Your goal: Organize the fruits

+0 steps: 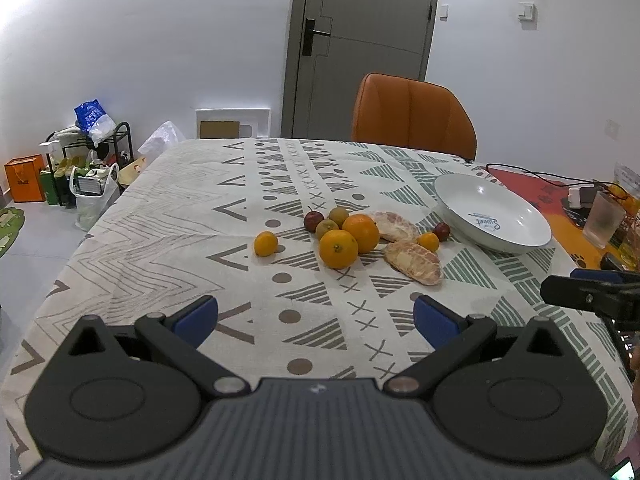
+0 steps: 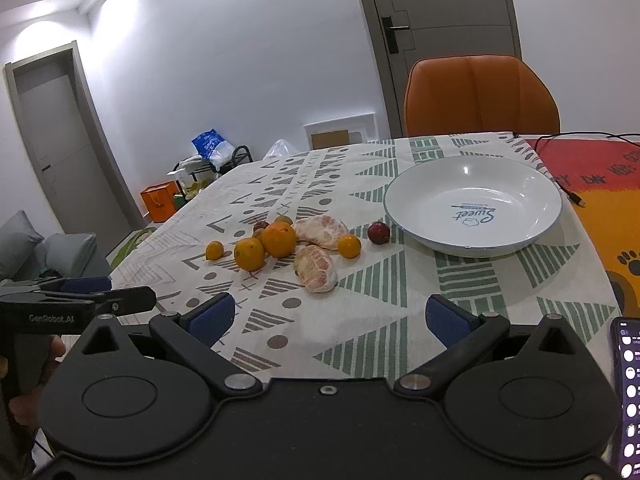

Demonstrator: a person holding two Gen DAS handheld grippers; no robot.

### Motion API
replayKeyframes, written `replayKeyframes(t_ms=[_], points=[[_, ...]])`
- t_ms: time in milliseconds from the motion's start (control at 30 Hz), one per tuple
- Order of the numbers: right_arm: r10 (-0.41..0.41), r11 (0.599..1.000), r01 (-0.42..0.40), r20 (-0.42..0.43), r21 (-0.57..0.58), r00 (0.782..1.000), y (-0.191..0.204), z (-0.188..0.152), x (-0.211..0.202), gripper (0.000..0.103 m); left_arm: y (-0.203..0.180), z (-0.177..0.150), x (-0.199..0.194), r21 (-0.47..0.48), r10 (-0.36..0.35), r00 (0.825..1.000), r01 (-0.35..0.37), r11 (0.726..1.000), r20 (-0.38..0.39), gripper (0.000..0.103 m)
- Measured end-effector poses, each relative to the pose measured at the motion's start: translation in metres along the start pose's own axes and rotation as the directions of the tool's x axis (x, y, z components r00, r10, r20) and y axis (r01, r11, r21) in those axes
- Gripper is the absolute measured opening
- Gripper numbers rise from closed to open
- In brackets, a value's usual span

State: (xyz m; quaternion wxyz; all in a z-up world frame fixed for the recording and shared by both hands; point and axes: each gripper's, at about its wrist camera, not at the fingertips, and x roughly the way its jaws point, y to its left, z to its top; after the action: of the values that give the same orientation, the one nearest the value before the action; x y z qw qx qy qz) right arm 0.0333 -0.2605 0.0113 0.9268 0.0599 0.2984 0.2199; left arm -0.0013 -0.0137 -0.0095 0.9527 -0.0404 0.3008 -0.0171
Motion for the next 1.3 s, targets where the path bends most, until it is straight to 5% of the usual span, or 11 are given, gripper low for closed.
replayKeyframes(t_ms=[1300], points=[[-0.009,1.0,0.009,0.005,-0.009,1.0,0.0044,0.0012,-0.0022,0.103,0.0071,0.0037,-0.0082,-0.012,0.006,1.0,-0.005,1.0,0.029,0.103]])
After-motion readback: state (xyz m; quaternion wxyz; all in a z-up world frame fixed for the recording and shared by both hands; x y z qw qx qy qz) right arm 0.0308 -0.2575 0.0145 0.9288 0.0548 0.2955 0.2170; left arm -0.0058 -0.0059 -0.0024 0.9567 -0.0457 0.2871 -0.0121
